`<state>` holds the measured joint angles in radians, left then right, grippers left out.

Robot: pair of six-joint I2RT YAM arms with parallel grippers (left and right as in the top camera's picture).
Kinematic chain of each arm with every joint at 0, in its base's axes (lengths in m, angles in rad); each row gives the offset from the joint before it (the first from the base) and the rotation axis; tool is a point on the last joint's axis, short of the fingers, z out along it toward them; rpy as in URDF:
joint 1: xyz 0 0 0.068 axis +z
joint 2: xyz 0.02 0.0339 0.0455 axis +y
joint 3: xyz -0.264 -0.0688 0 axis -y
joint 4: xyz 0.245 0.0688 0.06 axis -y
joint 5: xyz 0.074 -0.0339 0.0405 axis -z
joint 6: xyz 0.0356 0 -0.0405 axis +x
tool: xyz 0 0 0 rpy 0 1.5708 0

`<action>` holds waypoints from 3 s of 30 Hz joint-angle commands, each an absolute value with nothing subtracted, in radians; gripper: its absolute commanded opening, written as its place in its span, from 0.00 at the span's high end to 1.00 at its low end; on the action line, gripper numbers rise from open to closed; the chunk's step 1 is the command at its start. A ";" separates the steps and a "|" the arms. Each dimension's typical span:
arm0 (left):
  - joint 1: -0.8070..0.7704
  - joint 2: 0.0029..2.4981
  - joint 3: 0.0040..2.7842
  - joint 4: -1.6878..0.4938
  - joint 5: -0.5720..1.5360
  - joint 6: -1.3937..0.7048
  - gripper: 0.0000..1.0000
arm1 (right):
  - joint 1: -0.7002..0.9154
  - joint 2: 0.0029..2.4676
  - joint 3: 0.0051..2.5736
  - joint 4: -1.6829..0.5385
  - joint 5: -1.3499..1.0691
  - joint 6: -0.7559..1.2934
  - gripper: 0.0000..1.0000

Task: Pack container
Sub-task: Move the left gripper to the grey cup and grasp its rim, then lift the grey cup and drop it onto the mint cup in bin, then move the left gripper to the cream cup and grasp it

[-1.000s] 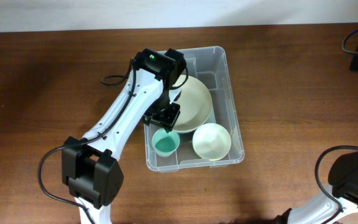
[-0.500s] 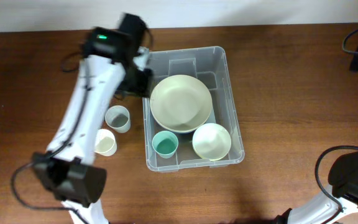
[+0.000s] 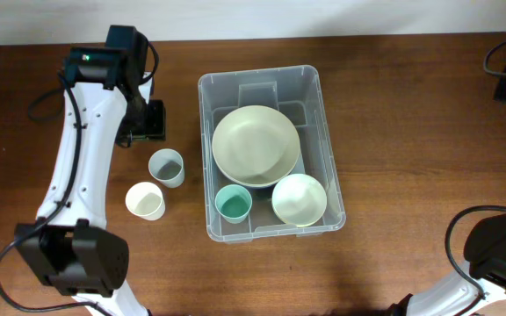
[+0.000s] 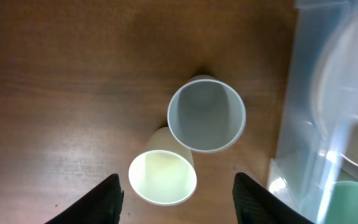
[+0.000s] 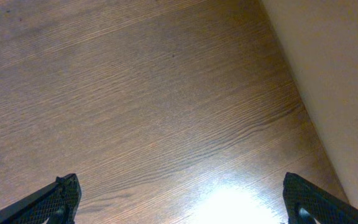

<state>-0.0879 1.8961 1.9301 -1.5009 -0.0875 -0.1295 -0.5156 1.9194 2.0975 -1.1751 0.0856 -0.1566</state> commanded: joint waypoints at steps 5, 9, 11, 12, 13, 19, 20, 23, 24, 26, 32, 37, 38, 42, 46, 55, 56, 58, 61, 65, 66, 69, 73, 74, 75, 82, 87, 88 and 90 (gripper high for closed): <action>-0.057 1.894 1.699 -1.306 -0.071 -0.126 0.47 | -0.517 1.920 2.111 -1.174 0.087 -0.148 0.01; -0.055 1.894 1.590 -1.166 0.014 -0.104 0.46 | -0.517 1.920 2.111 -1.174 0.087 -0.148 0.01; -0.055 1.895 1.546 -1.133 0.012 -0.104 0.46 | -0.517 1.920 2.111 -1.174 0.087 -0.148 0.01; -0.055 1.896 1.516 -1.119 0.011 -0.104 0.46 | -0.517 1.920 2.111 -1.174 0.087 -0.148 0.01; -0.053 1.896 1.491 -1.110 0.012 -0.104 0.46 | -0.517 1.920 2.111 -1.174 0.087 -0.148 0.01; -0.030 1.896 1.375 -1.033 0.012 -0.104 0.58 | -0.517 1.920 2.111 -1.174 0.087 -0.148 0.01; -0.029 1.896 1.365 -1.021 0.012 -0.104 0.64 | -0.517 1.920 2.111 -1.174 0.087 -0.148 0.01; -0.028 1.895 1.368 -1.004 0.011 -0.104 0.95 | -0.517 1.920 2.111 -1.174 0.087 -0.148 0.01; -0.028 1.895 1.375 -1.003 0.011 -0.104 0.99 | -0.517 1.920 2.111 -1.174 0.087 -0.148 0.01; -0.023 1.894 1.412 -1.003 0.012 -0.104 0.99 | -0.517 1.920 2.111 -1.174 0.087 -0.148 0.01; -0.034 1.893 1.690 -1.084 0.041 -0.104 0.99 | -0.517 1.920 2.111 -1.174 0.087 -0.148 0.01; -0.116 1.893 2.011 -1.352 0.050 -0.104 0.99 | -0.517 1.920 2.111 -1.174 0.087 -0.148 0.01; -0.157 1.893 2.062 -1.398 0.060 -0.104 0.99 | -0.517 1.920 2.111 -1.174 0.087 -0.148 0.01; -0.264 1.893 2.103 -1.447 0.133 -0.104 0.99 | -0.517 1.920 2.111 -1.174 0.087 -0.148 0.01; -0.386 1.894 2.097 -1.576 0.126 -0.104 0.99 | -0.517 1.920 2.111 -1.174 0.087 -0.148 0.01; -0.449 1.894 2.033 -1.688 0.130 -0.112 0.99 | -0.517 1.920 2.111 -1.174 0.087 -0.148 0.01; -0.449 1.894 2.010 -1.688 0.127 -0.112 0.99 | -0.517 1.920 2.111 -1.174 0.087 -0.148 0.01; -0.449 1.894 1.954 -1.687 0.108 -0.112 0.99 | -0.517 1.920 2.111 -1.174 0.087 -0.148 0.01; -0.449 1.894 1.881 -1.679 0.105 -0.112 0.99 | -0.517 1.920 2.111 -1.174 0.087 -0.148 0.01; -0.449 1.894 1.848 -1.669 0.109 -0.112 0.99 | -0.517 1.920 2.111 -1.174 0.087 -0.148 0.01; -0.449 1.894 1.848 -1.667 0.109 -0.112 0.99 | -0.517 1.920 2.111 -1.174 0.087 -0.148 0.01; -0.449 1.894 1.848 -1.660 0.110 -0.112 0.92 | -0.517 1.920 2.111 -1.174 0.087 -0.148 0.01; -0.449 1.894 1.848 -1.648 0.111 -0.111 0.40 | -0.517 1.920 2.111 -1.174 0.087 -0.148 0.01; -0.449 1.894 1.848 -1.646 0.117 -0.112 0.35 | -0.517 1.920 2.111 -1.174 0.087 -0.148 0.01; -0.449 1.894 1.848 -1.647 0.117 -0.112 0.34 | -0.517 1.920 2.111 -1.174 0.087 -0.148 0.01; -0.395 1.893 1.918 -1.622 0.101 -0.200 0.34 | -0.517 1.920 2.111 -1.174 0.087 -0.148 0.01; -0.322 1.866 1.924 -1.586 0.045 -0.373 0.35 | -0.518 1.920 2.111 -1.174 0.087 -0.148 0.01; -0.308 1.855 1.924 -1.586 -0.002 -0.421 0.36 | -0.517 1.920 2.111 -1.174 0.087 -0.148 0.01; -0.289 1.835 1.924 -1.587 -0.072 -0.494 0.36 | -0.517 1.920 2.111 -1.174 0.087 -0.148 0.01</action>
